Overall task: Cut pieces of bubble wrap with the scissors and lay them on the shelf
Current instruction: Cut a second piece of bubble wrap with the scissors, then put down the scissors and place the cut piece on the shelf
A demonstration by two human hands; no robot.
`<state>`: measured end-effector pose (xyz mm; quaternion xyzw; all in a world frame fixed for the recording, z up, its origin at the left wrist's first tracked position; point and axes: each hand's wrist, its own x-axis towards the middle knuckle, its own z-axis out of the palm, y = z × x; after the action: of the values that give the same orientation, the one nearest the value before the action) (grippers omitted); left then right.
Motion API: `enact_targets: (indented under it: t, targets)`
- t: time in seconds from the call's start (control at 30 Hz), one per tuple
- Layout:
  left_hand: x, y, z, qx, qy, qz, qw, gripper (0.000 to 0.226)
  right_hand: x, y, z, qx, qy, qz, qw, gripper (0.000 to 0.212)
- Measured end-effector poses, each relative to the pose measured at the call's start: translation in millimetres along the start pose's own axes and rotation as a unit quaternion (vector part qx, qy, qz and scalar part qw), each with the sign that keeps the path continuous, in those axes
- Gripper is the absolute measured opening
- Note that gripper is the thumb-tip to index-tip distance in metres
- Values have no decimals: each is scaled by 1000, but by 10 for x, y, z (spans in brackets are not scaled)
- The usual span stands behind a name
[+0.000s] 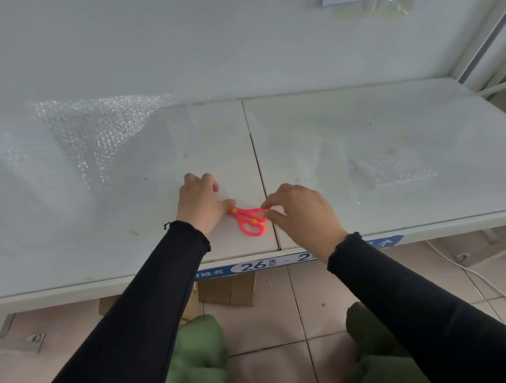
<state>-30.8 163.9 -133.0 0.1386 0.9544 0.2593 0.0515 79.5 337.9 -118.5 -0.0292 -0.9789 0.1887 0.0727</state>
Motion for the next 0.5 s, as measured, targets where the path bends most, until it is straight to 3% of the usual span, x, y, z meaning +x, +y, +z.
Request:
enact_targets:
  t: [0.23, 0.5]
  targets:
    - [7, 602, 179, -44, 32, 125, 991, 29, -44, 754, -447, -13, 69, 141, 987, 17]
    - [62, 1230, 564, -135, -71, 80, 985, 58, -179, 1081, -428, -31, -6, 215, 976, 37]
